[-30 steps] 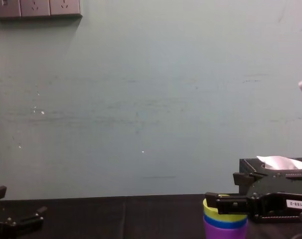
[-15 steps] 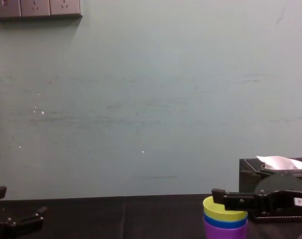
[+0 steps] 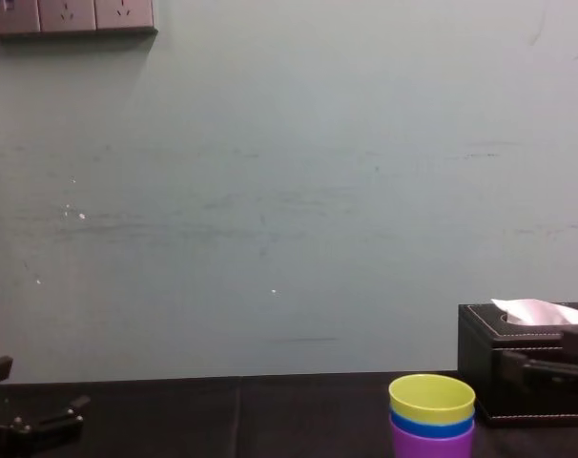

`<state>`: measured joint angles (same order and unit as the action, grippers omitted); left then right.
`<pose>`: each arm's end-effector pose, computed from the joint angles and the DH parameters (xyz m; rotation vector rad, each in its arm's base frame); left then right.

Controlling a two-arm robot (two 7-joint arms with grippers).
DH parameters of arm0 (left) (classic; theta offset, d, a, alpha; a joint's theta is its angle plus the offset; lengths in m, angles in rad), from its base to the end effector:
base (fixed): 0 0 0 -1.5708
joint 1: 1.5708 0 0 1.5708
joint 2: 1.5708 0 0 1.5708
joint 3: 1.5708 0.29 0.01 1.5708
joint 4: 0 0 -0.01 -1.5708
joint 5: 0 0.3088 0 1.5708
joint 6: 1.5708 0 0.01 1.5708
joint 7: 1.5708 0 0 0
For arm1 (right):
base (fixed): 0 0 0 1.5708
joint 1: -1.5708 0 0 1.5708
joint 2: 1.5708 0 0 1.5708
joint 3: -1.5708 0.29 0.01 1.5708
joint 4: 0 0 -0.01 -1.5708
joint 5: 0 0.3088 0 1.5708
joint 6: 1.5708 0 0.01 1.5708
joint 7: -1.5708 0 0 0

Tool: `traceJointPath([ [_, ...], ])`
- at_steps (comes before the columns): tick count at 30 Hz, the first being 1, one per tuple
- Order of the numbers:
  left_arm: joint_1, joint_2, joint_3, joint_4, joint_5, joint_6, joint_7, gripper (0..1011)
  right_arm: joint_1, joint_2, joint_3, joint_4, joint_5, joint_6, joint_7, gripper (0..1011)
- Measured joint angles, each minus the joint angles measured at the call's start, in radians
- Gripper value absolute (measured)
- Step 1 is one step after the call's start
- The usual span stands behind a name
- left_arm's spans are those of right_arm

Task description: Stack the three plastic cups sequentially using one hand.

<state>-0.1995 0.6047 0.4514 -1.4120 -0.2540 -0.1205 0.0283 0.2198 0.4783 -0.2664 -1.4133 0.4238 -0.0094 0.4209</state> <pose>0.3581 0.0827 -0.3023 0.3045 -0.2849 1.2480 0.3806 -0.0855 -0.2733 -0.0967 -0.0275 -0.9872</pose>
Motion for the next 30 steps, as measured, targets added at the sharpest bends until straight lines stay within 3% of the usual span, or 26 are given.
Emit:
traceJointPath([
  [18,0.0,0.0,0.0,0.0,0.0,0.0,0.0,1010,-0.05,-0.037,0.06,0.112,-0.09,-0.058,-0.098,1003],
  [30,0.0,0.0,0.0,0.0,0.0,0.0,0.0,1010,-0.049,-0.035,0.059,0.107,-0.087,-0.058,-0.097,1003],
])
